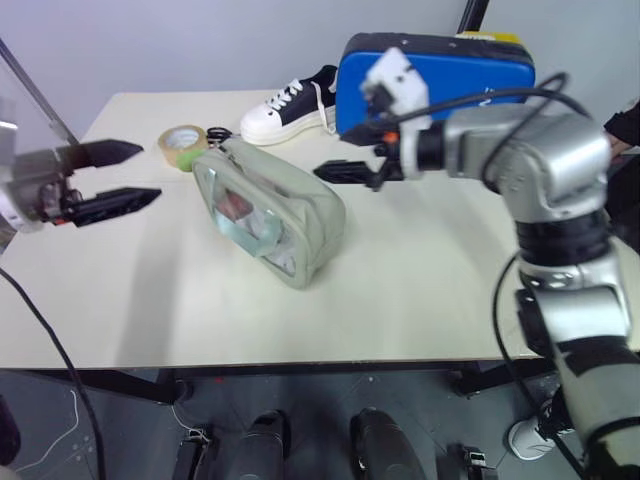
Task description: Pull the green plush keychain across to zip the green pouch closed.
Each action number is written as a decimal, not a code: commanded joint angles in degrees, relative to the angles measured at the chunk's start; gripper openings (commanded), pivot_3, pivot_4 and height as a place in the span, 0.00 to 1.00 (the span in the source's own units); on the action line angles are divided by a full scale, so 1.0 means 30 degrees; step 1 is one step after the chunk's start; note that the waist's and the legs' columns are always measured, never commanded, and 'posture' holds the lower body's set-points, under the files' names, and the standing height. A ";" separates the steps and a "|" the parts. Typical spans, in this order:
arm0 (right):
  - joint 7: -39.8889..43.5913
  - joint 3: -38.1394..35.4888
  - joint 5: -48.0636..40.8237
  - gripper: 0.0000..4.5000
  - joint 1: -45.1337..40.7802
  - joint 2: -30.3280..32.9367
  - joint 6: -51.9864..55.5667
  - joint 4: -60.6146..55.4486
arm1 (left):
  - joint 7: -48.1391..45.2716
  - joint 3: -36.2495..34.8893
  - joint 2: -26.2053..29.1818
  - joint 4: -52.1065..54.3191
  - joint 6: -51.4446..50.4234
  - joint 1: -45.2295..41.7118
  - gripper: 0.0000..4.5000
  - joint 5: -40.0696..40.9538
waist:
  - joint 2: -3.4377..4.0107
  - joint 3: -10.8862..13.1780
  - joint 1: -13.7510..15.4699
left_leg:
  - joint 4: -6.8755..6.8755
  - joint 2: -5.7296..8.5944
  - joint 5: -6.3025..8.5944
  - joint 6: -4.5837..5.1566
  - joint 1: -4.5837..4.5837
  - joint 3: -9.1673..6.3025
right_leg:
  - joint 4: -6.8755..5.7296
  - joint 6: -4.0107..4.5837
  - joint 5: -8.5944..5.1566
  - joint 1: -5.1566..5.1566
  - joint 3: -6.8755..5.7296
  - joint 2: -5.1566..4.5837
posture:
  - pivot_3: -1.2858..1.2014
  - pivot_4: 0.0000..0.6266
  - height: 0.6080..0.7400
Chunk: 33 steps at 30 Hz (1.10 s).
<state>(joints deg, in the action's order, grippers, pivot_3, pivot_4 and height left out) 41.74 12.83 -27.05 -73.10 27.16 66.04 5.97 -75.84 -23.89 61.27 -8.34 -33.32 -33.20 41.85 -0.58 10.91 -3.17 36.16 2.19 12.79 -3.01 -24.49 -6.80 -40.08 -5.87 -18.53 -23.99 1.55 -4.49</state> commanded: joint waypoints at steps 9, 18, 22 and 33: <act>-0.0061 0.2317 0.2829 1.00 -0.5195 -0.6180 -0.1713 0.7206 | -0.0050 -0.0572 0.0696 0.0397 0.0283 0.1323 0.99 -0.0369 | -0.0010 -0.0006 -0.0369 | -0.0031 -0.0007 -0.0022 -0.0034 -0.0008 0.0007 | -0.0075 0.0001 0.0001 -0.0087 0.0015 0.0021 | 0.52 0.24 0.66; 0.0587 0.3361 0.4961 0.95 -0.6417 -0.8686 -0.2779 1.1669 | -0.0310 -0.0770 0.0144 0.1388 0.1846 0.3582 1.00 -0.0883 | -0.0028 -0.0017 -0.0308 | -0.0031 -0.0003 -0.0037 -0.0059 -0.0017 0.0007 | -0.0094 0.0004 0.0002 -0.0108 0.0017 0.0012 | 0.52 0.24 0.66; 0.0996 0.3346 0.5728 0.58 -0.6981 -0.9190 -0.3393 1.2678 | -0.0224 -0.0675 0.0061 0.1518 0.2002 0.3908 1.00 -0.0861 | -0.0028 -0.0017 -0.0305 | -0.0036 -0.0006 -0.0037 -0.0060 -0.0017 0.0005 | -0.0102 0.0004 0.0002 -0.0119 0.0020 0.0013 | 0.52 0.24 0.66; 0.4138 0.4018 0.6439 0.01 -0.6211 -0.6864 -0.4356 0.8719 | -0.0209 -0.0195 0.0003 0.1379 0.2056 0.3412 1.00 -0.0872 | -0.0043 -0.0020 -0.0251 | -0.0034 -0.0004 -0.0037 -0.0061 -0.0037 0.0005 | -0.0110 0.0004 0.0002 -0.0139 0.0020 0.0011 | 0.52 0.24 0.66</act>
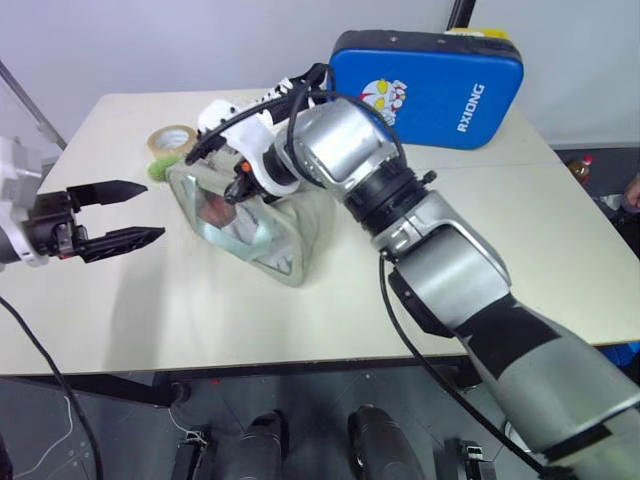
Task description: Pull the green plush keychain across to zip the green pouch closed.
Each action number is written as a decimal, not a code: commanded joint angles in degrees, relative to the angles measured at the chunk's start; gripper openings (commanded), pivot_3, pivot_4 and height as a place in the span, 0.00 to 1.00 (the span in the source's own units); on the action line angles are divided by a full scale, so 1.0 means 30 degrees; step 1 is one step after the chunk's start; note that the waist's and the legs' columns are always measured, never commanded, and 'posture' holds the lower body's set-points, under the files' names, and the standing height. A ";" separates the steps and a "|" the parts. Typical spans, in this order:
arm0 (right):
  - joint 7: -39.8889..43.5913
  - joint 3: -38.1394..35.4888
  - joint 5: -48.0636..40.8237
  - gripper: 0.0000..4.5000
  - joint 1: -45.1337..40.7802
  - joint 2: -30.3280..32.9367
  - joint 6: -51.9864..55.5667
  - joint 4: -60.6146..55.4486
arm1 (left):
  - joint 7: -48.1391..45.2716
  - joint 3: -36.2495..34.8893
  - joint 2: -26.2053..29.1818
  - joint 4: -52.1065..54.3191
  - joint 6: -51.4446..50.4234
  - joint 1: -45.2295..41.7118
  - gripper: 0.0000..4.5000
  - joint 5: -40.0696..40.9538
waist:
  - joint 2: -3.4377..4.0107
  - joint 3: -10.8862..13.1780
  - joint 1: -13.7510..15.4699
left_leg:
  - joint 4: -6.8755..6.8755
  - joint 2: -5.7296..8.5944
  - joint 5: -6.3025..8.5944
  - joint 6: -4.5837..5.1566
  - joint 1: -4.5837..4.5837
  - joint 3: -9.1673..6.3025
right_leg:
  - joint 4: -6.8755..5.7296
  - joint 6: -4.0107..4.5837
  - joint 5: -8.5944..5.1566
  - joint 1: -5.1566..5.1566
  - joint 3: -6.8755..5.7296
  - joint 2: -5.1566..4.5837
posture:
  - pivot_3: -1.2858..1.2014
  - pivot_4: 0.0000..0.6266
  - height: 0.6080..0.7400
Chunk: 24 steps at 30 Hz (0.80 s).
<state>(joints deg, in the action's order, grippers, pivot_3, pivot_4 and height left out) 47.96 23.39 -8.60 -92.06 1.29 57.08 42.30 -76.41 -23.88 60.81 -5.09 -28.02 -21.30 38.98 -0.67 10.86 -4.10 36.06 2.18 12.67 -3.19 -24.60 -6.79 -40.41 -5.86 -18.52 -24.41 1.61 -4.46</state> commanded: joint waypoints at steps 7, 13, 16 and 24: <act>0.6071 0.2138 0.1563 0.01 0.2954 0.7020 -0.6107 -0.9630 | -0.0296 0.0499 -0.0026 -0.0301 0.0353 -0.1636 1.00 -0.0045 | -0.0034 -0.0013 -0.0002 | 0.0057 0.0033 -0.0001 0.0001 -0.0065 -0.0041 | -0.0011 -0.0017 0.0007 -0.0013 -0.0052 -0.0015 | 0.52 0.24 0.66; 0.7225 0.2573 0.2092 0.01 0.4415 0.8627 -0.6001 -1.2499 | -0.0649 0.1215 -0.0192 -0.0955 0.0487 -0.2580 1.00 -0.0366 | -0.0028 -0.0009 -0.0317 | 0.0039 0.0007 -0.0003 0.0000 -0.0065 -0.0027 | -0.0038 -0.0015 0.0007 -0.0050 -0.0039 0.0014 | 0.52 0.24 0.66; 0.7894 0.2903 0.2162 0.01 0.5288 0.9193 -0.5809 -1.4053 | -0.0798 0.1588 -0.0300 -0.1209 0.0562 -0.2992 1.00 -0.0486 | -0.0029 -0.0010 -0.0291 | 0.0042 0.0000 -0.0004 -0.0002 -0.0066 -0.0037 | -0.0040 -0.0015 0.0007 -0.0045 -0.0043 0.0007 | 0.52 0.24 0.66; 0.8127 0.3174 0.2276 0.01 0.6621 0.9676 -0.4697 -1.6194 | -0.1198 0.2027 -0.0420 -0.1652 0.0692 -0.3510 1.00 -0.0731 | -0.0030 -0.0010 -0.0329 | 0.0062 0.0006 -0.0009 -0.0007 -0.0066 -0.0033 | -0.0056 -0.0015 0.0007 -0.0039 -0.0041 0.0001 | 0.52 0.24 0.66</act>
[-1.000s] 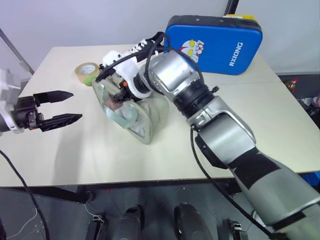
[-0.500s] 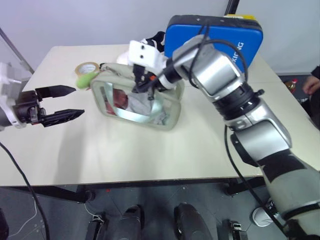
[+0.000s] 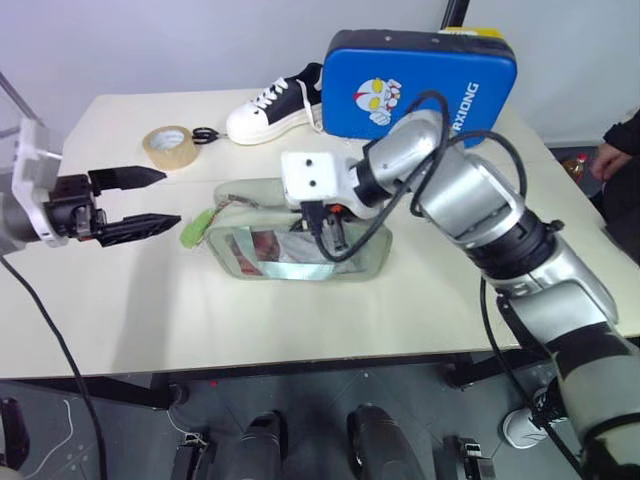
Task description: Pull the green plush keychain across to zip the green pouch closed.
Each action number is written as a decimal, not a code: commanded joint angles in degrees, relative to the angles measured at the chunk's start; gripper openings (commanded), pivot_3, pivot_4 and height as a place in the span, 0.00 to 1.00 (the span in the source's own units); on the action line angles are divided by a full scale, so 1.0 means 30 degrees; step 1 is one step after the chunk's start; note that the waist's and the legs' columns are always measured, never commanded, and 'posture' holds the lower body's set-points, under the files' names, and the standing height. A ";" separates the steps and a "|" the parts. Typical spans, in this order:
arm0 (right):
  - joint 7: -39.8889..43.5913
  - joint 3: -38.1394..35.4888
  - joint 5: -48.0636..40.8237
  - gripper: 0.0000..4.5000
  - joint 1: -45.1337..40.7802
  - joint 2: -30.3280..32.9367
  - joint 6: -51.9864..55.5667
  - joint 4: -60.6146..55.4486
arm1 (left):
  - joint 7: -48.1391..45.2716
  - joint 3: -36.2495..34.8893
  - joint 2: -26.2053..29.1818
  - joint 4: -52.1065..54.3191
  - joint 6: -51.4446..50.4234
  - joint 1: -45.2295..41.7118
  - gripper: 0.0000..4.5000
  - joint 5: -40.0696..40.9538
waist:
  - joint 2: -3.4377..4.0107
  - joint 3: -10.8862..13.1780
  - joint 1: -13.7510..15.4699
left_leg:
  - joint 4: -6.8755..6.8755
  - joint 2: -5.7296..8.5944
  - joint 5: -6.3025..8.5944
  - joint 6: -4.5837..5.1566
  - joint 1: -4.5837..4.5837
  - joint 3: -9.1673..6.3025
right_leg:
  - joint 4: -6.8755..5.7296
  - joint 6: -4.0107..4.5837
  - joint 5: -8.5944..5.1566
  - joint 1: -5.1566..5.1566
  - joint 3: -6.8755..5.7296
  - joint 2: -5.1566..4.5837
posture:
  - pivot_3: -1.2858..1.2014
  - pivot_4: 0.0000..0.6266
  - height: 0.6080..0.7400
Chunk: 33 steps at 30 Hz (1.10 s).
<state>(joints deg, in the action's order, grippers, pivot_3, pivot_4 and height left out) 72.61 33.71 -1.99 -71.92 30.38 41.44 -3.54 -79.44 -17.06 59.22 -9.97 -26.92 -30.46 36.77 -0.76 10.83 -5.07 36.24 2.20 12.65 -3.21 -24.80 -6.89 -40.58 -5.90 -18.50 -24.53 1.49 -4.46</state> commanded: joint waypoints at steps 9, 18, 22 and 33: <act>-0.0127 -0.0717 -0.0479 0.01 0.0011 0.0006 0.1938 -0.1955 | -0.0281 0.0034 -0.0012 -0.0192 0.0292 -0.0830 1.00 -0.0152 | -0.0003 -0.0002 -0.0027 | 0.0006 -0.0001 -0.0008 -0.0012 0.0001 -0.0007 | -0.0011 0.0000 0.0000 0.0003 -0.0001 -0.0002 | 0.52 0.24 0.66; -0.0083 -0.1371 -0.1192 0.01 0.0214 0.0139 0.1602 -0.2194 | -0.0324 0.0025 -0.0028 -0.0141 0.0149 -0.0846 1.00 -0.0160 | -0.0003 -0.0002 -0.0097 | 0.0009 0.0000 -0.0010 -0.0014 0.0001 -0.0009 | -0.0018 0.0000 0.0000 0.0003 -0.0002 -0.0005 | 0.52 0.24 0.66; -0.0255 -0.1479 -0.1339 0.01 0.0187 0.0126 0.1546 -0.2122 | -0.0318 0.0028 -0.0010 -0.0133 0.0103 -0.0865 1.00 -0.0164 | -0.0003 -0.0002 -0.0098 | 0.0010 0.0000 -0.0011 -0.0015 0.0001 -0.0010 | -0.0019 0.0000 0.0000 0.0003 -0.0002 -0.0005 | 0.52 0.24 0.66; -0.0874 -0.1237 -0.1885 0.01 0.0625 -0.0486 0.2259 -0.2812 | -0.0401 0.0049 0.0028 -0.0092 0.0054 -0.0799 1.00 -0.0202 | -0.0003 -0.0002 -0.0107 | 0.0010 0.0000 -0.0013 -0.0018 0.0001 -0.0012 | -0.0022 0.0000 0.0000 0.0003 -0.0003 -0.0010 | 0.52 0.24 0.66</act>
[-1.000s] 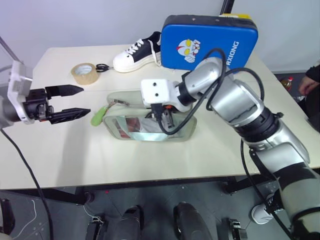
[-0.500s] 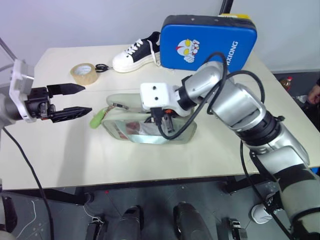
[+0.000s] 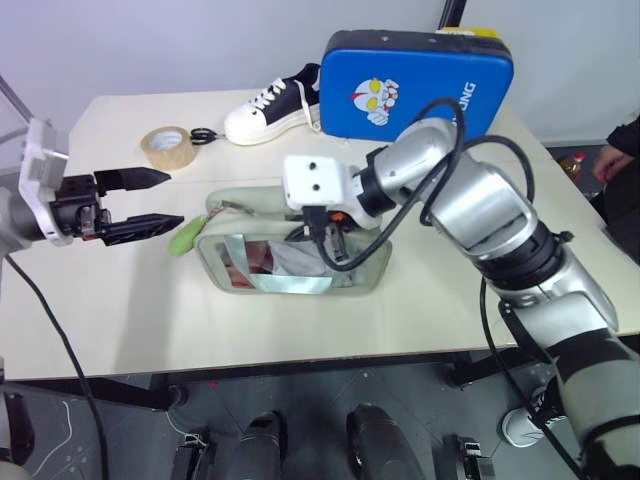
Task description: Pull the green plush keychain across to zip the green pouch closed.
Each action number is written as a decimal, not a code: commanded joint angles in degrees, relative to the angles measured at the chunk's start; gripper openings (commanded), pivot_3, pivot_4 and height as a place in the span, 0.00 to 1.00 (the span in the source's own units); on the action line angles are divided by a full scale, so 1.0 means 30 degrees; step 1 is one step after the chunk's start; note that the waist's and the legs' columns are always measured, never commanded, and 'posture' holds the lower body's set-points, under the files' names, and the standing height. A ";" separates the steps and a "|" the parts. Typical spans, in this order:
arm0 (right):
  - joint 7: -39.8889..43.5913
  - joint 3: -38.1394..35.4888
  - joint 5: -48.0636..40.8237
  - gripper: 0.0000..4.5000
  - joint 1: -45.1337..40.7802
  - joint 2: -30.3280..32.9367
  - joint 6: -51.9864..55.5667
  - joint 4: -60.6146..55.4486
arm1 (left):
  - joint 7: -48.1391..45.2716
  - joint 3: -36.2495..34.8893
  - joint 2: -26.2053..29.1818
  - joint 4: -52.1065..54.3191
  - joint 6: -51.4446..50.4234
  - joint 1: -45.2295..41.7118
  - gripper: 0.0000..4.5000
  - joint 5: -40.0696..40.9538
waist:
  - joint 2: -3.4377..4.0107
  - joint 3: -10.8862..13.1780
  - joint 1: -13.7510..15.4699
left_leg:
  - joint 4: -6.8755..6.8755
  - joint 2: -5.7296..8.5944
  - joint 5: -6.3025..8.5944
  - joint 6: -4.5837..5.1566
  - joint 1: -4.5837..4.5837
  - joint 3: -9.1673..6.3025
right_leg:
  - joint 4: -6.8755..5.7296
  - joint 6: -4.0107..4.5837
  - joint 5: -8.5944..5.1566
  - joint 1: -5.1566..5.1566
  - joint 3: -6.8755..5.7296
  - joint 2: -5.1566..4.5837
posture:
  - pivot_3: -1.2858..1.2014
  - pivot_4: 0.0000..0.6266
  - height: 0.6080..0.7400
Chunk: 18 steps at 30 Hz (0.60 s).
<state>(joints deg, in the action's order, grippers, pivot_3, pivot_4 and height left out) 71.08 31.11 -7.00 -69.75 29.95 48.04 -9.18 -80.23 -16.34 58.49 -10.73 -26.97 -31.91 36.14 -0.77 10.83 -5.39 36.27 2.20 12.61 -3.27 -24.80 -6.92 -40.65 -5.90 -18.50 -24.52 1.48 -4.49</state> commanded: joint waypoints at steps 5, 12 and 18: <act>-0.0589 0.0021 -0.0072 0.01 0.0406 -0.0493 -0.0105 -0.0971 | -0.0137 -0.0208 0.0264 0.0172 0.0032 -0.0311 1.00 -0.0021 | 0.0000 0.0000 0.0007 | 0.0006 0.0002 0.0000 0.0000 0.0000 0.0000 | -0.0007 0.0000 0.0000 0.0000 0.0000 0.0003 | 0.52 0.24 0.66; -0.0667 0.0246 0.0115 0.18 0.0544 -0.0557 -0.0620 -0.0426 | -0.0143 -0.0219 0.0220 0.0195 -0.0010 -0.0322 1.00 -0.0040 | 0.0000 0.0000 -0.0006 | 0.0029 0.0002 -0.0001 -0.0001 0.0000 -0.0003 | -0.0038 0.0000 0.0000 0.0000 -0.0001 0.0005 | 0.52 0.24 0.66; -0.0386 0.0245 0.0191 0.83 0.0657 -0.0118 -0.1210 -0.0311 | -0.0100 -0.0295 0.0231 0.0324 -0.0135 -0.0271 1.00 0.0026 | 0.0000 0.0000 -0.0001 | 0.0078 0.0003 -0.0001 -0.0001 0.0000 -0.0003 | -0.0095 0.0000 0.0000 0.0000 0.0000 0.0007 | 0.52 0.24 0.66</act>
<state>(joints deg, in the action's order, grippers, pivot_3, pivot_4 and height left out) 69.64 32.24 -6.78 -67.48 29.37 45.33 -9.49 -80.44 -16.34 58.48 -10.70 -27.26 -31.91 35.71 -0.77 10.83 -5.39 36.54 2.21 12.61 -3.27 -24.79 -6.93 -40.98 -5.90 -18.50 -24.52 1.48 -4.46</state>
